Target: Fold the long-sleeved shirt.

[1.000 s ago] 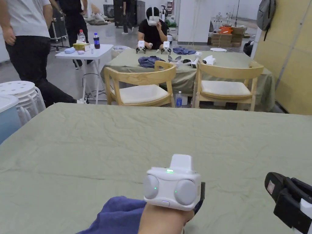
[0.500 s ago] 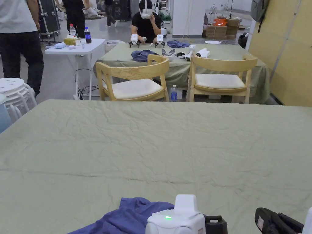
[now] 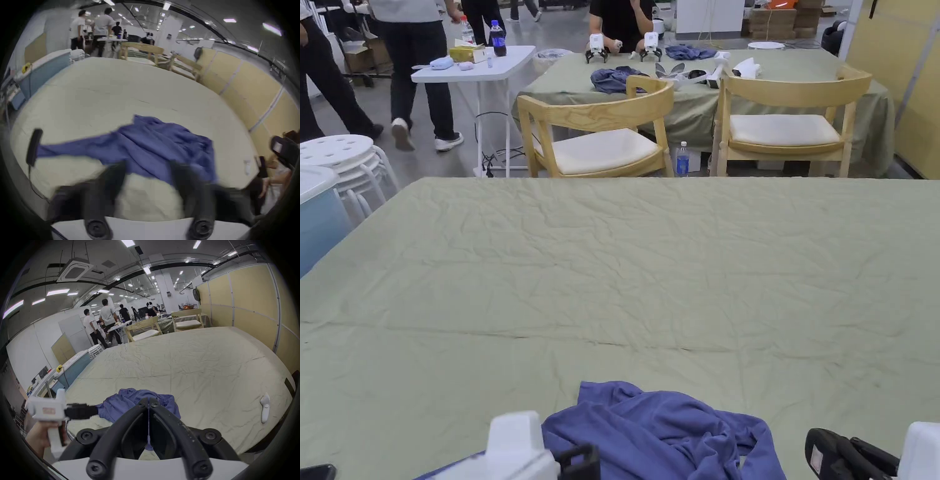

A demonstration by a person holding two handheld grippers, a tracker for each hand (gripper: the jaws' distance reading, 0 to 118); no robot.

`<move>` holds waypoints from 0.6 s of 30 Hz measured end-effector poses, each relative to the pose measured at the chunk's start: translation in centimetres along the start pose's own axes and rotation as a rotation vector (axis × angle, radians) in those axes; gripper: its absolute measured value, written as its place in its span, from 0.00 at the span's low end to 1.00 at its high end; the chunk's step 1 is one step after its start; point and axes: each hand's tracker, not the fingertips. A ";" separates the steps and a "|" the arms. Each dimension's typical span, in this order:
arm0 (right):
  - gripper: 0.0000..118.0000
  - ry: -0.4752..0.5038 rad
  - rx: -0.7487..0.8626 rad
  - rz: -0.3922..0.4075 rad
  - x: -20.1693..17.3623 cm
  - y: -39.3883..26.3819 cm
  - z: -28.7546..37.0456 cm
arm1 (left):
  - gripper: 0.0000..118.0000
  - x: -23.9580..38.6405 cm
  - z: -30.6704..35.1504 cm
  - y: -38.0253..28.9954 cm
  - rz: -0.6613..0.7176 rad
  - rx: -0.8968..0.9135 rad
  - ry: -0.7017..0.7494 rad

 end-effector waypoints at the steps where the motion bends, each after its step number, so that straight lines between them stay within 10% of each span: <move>1: 0.03 -0.002 -0.005 -0.003 0.1 0.0 -0.2 | 0.95 -0.5 -2.3 1.1 -0.010 0.009 0.034; 11: 0.03 -0.032 -0.236 -0.017 2.9 -1.0 -4.7 | 0.82 1.0 -16.7 0.9 -0.170 -0.189 0.060; 13: 0.03 -0.040 -0.246 -0.010 3.4 -1.2 -5.8 | 0.60 0.5 -15.0 2.6 -0.170 -0.236 -0.003; 15: 0.04 -0.029 -0.269 -0.012 4.1 -1.1 -7.4 | 0.05 0.4 -12.6 3.5 -0.164 -0.157 -0.038; 17: 0.44 -0.037 -0.339 0.002 4.7 -0.8 -10.2 | 0.05 0.6 -10.7 4.4 -0.160 -0.120 -0.059; 18: 0.94 -0.071 -0.369 0.009 4.9 -0.7 -11.7 | 0.05 0.6 -9.7 4.5 -0.168 -0.107 -0.074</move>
